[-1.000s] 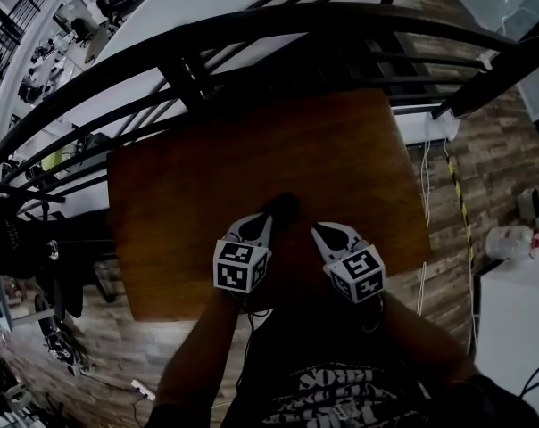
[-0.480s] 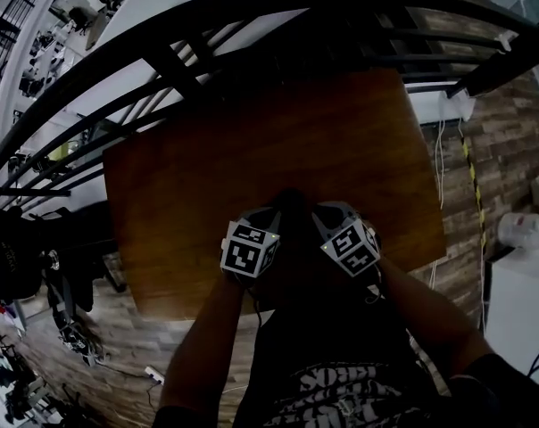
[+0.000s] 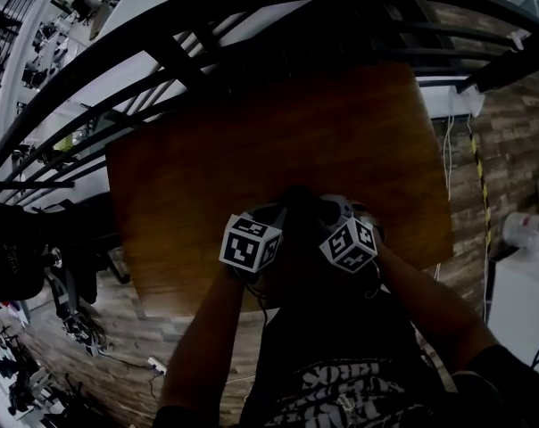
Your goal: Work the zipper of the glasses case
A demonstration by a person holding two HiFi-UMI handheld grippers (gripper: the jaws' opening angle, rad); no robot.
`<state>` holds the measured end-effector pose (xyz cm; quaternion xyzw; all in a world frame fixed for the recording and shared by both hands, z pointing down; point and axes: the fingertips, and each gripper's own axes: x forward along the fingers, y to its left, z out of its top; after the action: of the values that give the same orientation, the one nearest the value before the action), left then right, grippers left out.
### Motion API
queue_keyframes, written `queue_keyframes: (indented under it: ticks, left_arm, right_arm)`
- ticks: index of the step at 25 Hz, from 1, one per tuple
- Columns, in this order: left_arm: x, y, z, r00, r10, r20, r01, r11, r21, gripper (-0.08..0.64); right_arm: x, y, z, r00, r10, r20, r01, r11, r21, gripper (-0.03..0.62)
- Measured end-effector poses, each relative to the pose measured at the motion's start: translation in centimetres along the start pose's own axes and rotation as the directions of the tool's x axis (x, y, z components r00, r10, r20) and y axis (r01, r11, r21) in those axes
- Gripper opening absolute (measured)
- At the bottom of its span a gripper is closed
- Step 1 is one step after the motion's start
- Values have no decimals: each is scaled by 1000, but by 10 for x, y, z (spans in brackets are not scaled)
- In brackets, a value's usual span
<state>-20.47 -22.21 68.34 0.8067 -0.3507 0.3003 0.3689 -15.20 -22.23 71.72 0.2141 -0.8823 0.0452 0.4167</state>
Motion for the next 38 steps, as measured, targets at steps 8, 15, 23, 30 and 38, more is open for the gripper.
queue_keyframes:
  ticks: [8, 15, 23, 30, 38]
  left_arm:
    - [0, 1, -2, 999, -29, -31, 28, 999, -31, 5]
    - [2, -6, -6, 998, -23, -52, 24, 1000, 12, 6]
    - [4, -9, -6, 996, -46, -73, 48, 999, 18, 5]
    - [5, -10, -5, 993, -91, -76, 89, 996, -21, 5]
    - [5, -11, -6, 994, -80, -69, 80, 997, -6, 5]
  right_arm:
    - [4, -2, -1, 1000, 0, -5, 0, 995, -99, 20]
    - [-11, 5, -10, 998, 50, -27, -51, 997, -55, 18]
    - [-22, 16, -14, 998, 60, -30, -59, 998, 25, 12]
    - [-20, 47, -10, 994, 105, -15, -103, 992, 66, 0]
    - [-8, 91, 7, 983, 183, -7, -182, 982, 49, 0]
